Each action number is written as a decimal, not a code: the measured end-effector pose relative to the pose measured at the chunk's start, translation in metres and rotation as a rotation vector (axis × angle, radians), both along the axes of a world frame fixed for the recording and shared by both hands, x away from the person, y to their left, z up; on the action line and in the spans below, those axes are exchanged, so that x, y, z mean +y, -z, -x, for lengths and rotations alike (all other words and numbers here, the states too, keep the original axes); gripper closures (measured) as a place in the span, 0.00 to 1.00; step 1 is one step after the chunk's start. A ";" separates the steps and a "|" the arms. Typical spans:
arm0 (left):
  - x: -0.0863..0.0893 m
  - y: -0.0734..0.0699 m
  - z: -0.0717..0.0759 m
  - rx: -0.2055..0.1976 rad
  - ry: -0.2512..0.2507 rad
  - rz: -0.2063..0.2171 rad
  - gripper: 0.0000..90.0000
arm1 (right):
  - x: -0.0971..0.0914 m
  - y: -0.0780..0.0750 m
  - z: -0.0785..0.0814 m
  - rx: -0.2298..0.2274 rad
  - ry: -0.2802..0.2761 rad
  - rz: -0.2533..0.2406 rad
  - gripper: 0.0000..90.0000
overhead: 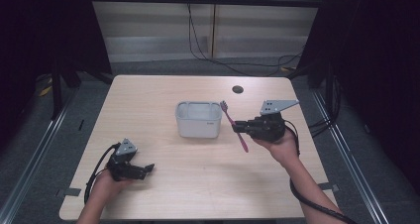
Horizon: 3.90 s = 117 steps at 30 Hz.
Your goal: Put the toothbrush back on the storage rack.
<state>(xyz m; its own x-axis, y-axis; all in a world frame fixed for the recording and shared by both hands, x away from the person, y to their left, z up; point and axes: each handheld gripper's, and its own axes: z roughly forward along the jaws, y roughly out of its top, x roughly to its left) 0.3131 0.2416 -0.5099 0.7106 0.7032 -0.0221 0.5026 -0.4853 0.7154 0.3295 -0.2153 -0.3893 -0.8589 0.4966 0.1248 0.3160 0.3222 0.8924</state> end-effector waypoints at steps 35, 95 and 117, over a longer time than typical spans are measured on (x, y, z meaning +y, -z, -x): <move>0.000 0.000 0.000 0.000 -0.001 0.000 0.09 | 0.007 -0.017 -0.024 -0.084 0.178 -0.158 0.92; 0.000 0.000 0.000 -0.002 0.007 -0.007 0.08 | 0.047 -0.026 -0.062 -0.164 0.262 -0.250 0.92; 0.000 0.000 0.000 0.002 0.012 -0.008 0.08 | 0.060 -0.015 -0.070 -0.169 0.284 -0.240 0.92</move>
